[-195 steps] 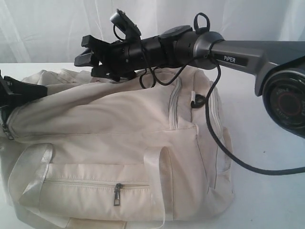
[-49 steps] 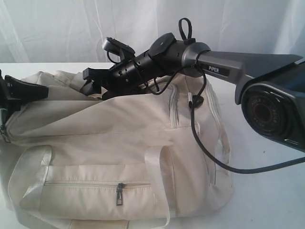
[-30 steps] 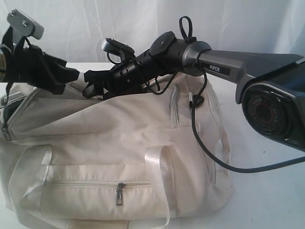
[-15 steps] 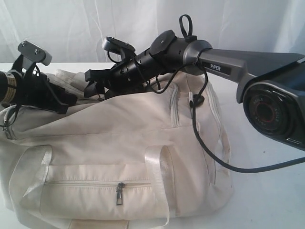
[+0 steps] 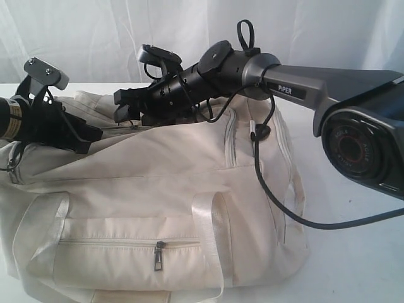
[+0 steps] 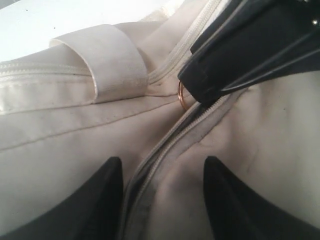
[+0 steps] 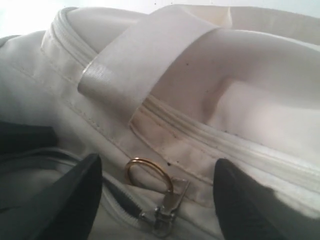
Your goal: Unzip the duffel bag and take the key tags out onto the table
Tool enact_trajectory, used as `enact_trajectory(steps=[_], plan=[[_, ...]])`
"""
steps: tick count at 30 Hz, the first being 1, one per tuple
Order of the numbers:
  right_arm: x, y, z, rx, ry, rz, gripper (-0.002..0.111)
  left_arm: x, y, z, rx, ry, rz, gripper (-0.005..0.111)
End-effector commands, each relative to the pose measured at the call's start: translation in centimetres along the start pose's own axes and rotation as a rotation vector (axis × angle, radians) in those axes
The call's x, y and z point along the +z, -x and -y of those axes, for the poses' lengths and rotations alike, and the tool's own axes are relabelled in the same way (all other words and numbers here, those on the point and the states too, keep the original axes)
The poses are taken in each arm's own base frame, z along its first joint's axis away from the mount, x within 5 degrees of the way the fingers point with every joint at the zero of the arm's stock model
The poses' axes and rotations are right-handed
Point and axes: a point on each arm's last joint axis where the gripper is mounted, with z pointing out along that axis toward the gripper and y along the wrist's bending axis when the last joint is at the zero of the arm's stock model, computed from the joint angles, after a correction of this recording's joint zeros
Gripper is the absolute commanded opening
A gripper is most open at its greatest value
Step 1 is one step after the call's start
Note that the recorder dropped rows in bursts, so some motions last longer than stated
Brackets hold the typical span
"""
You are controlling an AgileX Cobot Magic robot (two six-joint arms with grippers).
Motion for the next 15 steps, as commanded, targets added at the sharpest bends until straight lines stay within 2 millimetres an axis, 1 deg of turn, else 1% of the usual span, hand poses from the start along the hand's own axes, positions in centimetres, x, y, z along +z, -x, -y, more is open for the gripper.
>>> enact_trajectory(steps=[1,2,6,10,12,15], plan=[[0.4,-0.3,-0.1,-0.092,-0.025,0.005,0.061,0.1,-0.4,0.1,-0.001,-0.002,-0.016,0.054],[0.8,-0.5,-0.3,-0.105,-0.022,0.000,0.061,0.1,-0.4,0.1,-0.001,-0.004,-0.015,0.054],[1.6,-1.2,0.0,-0.110,-0.024,-0.022,0.060,0.1,-0.3,0.3,-0.002,-0.024,-0.009,0.054],[2.0,-1.5,0.1,-0.145,-0.020,-0.034,0.055,0.1,-0.3,0.3,-0.002,-0.024,-0.009,0.054],[2.2,-1.8,-0.2,-0.203,-0.007,-0.047,0.053,0.1,-0.3,0.3,-0.002,-0.024,-0.009,0.054],[2.3,-1.8,-0.6,-0.223,0.016,-0.036,0.050,0.1,-0.3,0.3,-0.002,-0.024,-0.009,0.054]])
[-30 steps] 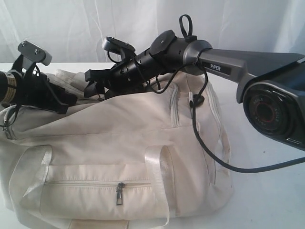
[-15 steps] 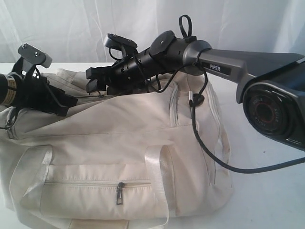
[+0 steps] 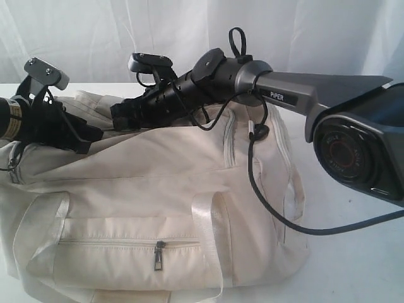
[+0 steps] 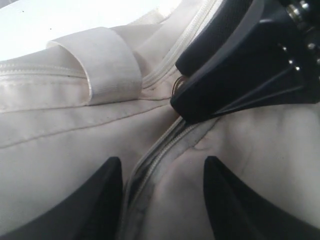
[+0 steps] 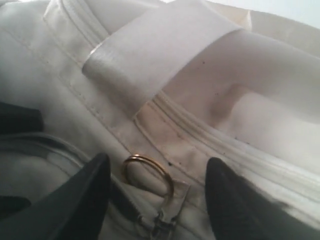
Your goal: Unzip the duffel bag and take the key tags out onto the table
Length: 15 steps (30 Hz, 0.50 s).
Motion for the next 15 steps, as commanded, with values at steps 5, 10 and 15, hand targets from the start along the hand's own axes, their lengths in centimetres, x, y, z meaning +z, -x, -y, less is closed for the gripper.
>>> enact_trajectory(steps=[5,10,15], plan=[[0.87,-0.88,-0.43,-0.061,0.047,-0.025,0.033,0.11,-0.32,0.22,-0.002,-0.014,-0.012,0.054],[0.87,-0.83,-0.39,-0.066,0.042,-0.020,0.015,0.11,-0.32,0.22,-0.002,-0.014,-0.012,0.054],[0.44,-0.17,-0.52,-0.070,0.022,0.017,0.002,0.11,-0.32,0.22,-0.002,-0.014,-0.012,0.054]])
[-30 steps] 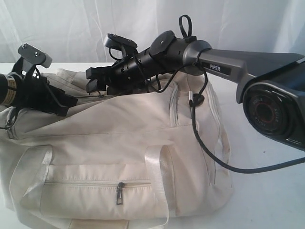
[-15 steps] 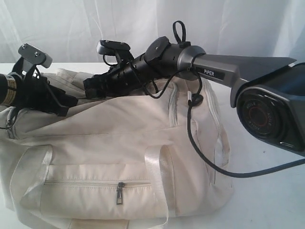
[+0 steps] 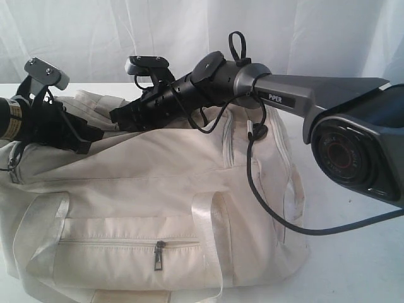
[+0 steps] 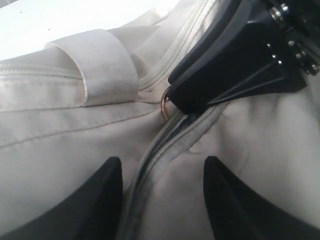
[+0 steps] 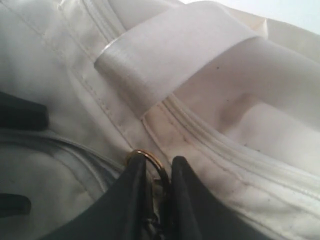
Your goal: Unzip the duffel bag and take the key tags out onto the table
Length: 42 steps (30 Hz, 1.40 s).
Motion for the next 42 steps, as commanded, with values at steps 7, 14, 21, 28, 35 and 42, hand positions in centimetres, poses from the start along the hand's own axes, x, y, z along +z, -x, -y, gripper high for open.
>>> enact_trajectory(steps=[7,14,21,28,35,42], plan=[[-1.0,1.6,-1.0,-0.034,-0.025,0.073,0.000,0.1,-0.3,0.2,0.000,-0.009,-0.014,0.054],[-3.3,3.8,-1.2,-0.058,-0.080,0.170,0.000,0.1,-0.3,0.2,0.000,-0.009,-0.014,0.054],[-5.0,4.3,-0.7,-0.081,-0.070,0.143,0.000,0.1,-0.3,0.2,-0.013,-0.011,-0.013,0.054],[-7.2,4.9,-0.4,-0.198,-0.148,0.091,0.000,0.1,-0.4,0.1,-0.024,0.001,-0.017,0.038],[-10.8,5.6,0.9,-0.147,-0.153,0.047,0.000,0.1,-0.4,0.1,-0.024,0.001,-0.017,0.003],[-14.5,6.0,3.3,-0.134,-0.198,0.028,0.000,0.1,-0.4,-0.1,-0.027,0.017,-0.022,0.001]])
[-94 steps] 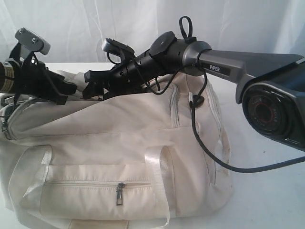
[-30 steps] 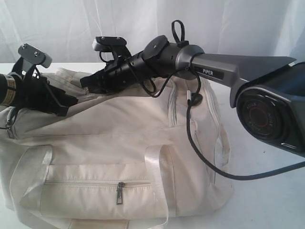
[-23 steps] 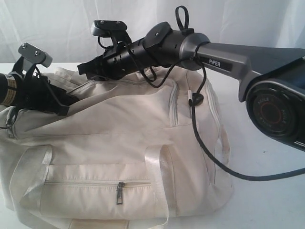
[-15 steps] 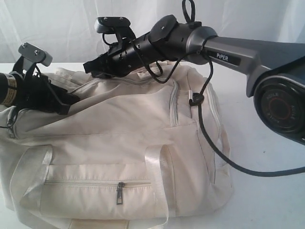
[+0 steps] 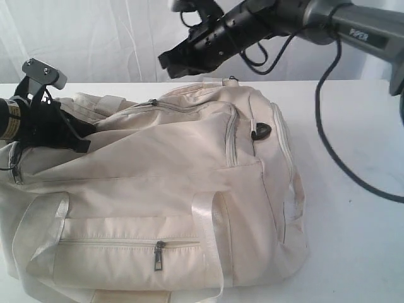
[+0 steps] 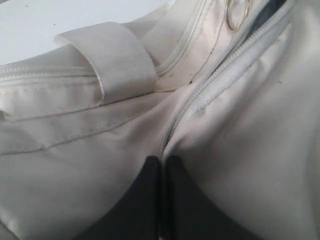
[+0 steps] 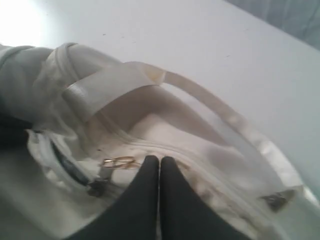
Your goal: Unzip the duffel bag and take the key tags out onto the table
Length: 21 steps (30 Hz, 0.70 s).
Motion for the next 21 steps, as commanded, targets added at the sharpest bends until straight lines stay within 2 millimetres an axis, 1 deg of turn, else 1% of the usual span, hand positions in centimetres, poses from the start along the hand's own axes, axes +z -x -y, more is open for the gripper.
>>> enact_trajectory(steps=[1,2,5,7,9,11,13,14,16,18,19,21], plan=[[-1.8,0.2,1.8,-0.003,-0.049,0.004,0.000,0.0,-0.3,0.0,0.000,0.018,-0.019,0.001],[-1.9,0.1,2.1,0.002,-0.050,0.000,0.000,0.0,-0.3,0.0,0.000,0.018,-0.019,0.001],[-1.9,0.0,1.9,0.029,-0.012,-0.005,0.000,0.0,-0.3,0.0,0.000,0.016,-0.019,0.001],[-1.5,-0.1,1.6,0.077,0.036,0.010,0.000,0.0,-0.3,0.0,-0.001,0.014,-0.018,0.001],[-0.9,-0.1,1.3,0.132,0.089,0.029,0.003,0.0,-0.3,0.0,-0.001,0.014,-0.018,0.001],[-0.2,0.0,0.9,0.175,0.126,0.056,0.013,0.0,-0.3,0.0,-0.001,0.014,-0.018,0.001],[0.8,-0.1,0.4,0.203,0.146,0.070,0.027,0.0,-0.3,0.0,-0.001,0.014,-0.018,0.001],[1.4,-0.3,0.1,0.213,0.156,0.071,0.038,0.0,-0.3,0.0,-0.001,0.012,-0.018,0.001],[2.7,-0.6,-0.5,0.228,0.170,0.068,0.053,0.0,-0.3,0.0,-0.001,0.012,-0.018,0.001],[3.7,-0.9,-0.9,0.229,0.163,0.070,0.058,0.0,-0.3,0.0,-0.001,0.010,-0.017,0.001],[4.4,-1.2,-1.1,0.237,0.157,0.068,0.058,0.0,-0.3,0.1,-0.001,0.006,-0.016,0.001],[5.2,-1.4,-1.2,0.265,0.144,0.074,0.058,0.0,-0.3,0.2,-0.001,-0.005,-0.013,0.001]])
